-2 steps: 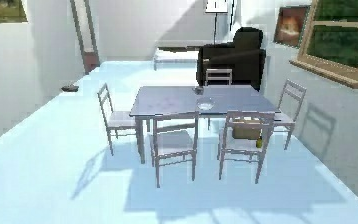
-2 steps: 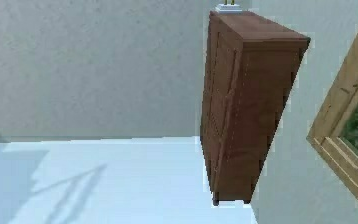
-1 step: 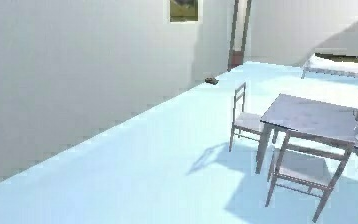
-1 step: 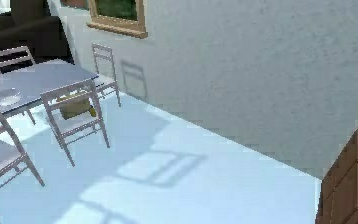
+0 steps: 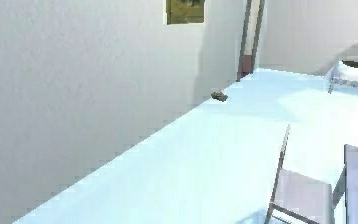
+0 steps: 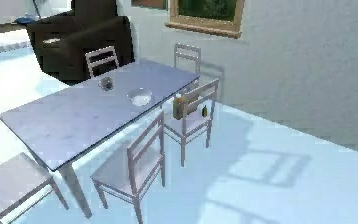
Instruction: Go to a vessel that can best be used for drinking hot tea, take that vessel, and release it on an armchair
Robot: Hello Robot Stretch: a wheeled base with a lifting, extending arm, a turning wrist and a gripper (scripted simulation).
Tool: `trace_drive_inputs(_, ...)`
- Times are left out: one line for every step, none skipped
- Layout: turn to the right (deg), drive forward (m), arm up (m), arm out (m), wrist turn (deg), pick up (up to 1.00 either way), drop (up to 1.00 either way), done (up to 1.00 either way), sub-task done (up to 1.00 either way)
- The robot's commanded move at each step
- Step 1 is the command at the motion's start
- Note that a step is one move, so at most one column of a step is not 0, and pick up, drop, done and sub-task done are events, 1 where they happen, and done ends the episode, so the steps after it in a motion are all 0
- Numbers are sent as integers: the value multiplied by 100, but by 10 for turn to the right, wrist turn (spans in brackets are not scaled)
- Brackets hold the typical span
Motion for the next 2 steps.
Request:
trace_drive_inputs(0, 100, 0, 0, 0, 0, 0, 0, 0)
trace_drive_inputs(-240, 0, 0, 0, 0, 0, 0, 0, 0)
